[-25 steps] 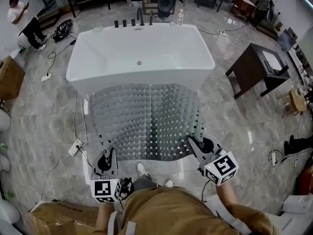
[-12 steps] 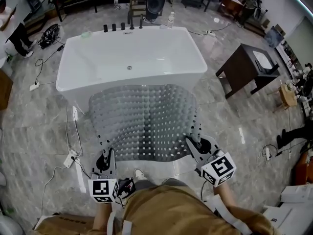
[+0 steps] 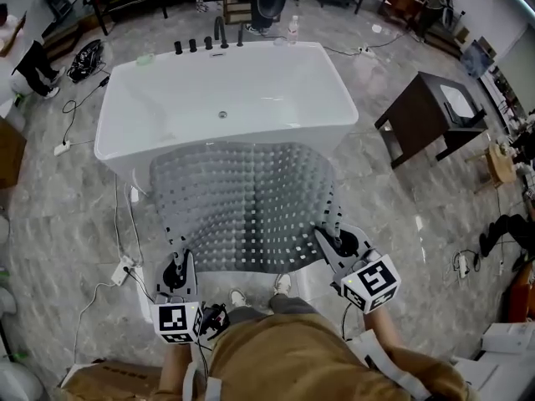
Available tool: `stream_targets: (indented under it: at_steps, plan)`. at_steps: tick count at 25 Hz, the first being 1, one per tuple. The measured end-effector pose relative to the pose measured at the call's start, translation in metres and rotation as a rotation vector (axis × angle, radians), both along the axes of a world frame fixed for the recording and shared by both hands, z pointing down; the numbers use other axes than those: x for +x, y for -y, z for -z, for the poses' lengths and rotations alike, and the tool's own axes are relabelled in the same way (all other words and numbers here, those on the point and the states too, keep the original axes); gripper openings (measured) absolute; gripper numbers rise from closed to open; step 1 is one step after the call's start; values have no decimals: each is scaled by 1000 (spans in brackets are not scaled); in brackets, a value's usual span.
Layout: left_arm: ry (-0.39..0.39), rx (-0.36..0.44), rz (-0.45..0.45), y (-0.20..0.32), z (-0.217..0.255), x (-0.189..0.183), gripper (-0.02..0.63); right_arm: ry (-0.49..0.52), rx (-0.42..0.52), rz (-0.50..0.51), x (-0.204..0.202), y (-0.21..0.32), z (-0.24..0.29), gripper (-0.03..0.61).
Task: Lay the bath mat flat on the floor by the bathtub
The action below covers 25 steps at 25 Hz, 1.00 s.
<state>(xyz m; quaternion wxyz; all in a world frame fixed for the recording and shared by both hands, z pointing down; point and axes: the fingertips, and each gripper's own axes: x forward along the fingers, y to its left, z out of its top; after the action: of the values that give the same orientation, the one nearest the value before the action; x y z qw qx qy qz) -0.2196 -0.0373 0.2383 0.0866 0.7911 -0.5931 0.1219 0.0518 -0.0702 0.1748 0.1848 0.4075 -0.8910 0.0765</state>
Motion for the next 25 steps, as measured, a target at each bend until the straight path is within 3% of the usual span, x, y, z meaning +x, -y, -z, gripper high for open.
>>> stream_targets:
  at_steps: [15, 25]
  plan:
    - [78, -16, 167, 40, -12, 30, 40, -8, 5, 130, 33, 71, -33, 41]
    - [79, -22, 114, 85, -89, 28, 40, -70, -6, 76, 30, 112, -108, 41]
